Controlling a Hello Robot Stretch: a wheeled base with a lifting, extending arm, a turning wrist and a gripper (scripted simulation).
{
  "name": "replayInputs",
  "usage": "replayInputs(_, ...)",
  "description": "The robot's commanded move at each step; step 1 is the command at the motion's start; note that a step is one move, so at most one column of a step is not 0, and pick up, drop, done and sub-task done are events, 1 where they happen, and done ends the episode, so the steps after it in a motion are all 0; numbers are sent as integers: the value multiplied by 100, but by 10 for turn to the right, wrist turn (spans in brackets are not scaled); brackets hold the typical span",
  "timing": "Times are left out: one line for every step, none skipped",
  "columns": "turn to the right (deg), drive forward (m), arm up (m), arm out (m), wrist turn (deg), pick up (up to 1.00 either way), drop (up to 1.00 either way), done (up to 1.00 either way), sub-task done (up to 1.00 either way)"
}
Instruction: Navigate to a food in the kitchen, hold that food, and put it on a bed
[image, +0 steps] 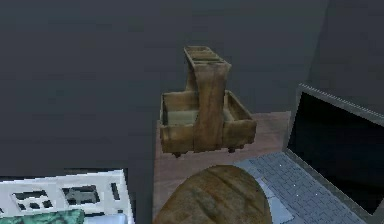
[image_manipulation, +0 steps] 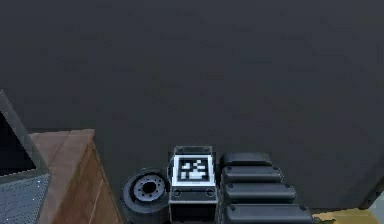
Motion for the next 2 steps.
replayInputs(-90, 0, 0, 0, 0, 0, 0, 0, 0)
replayInputs(270, 0, 0, 0, 0, 0, 0, 0, 0)
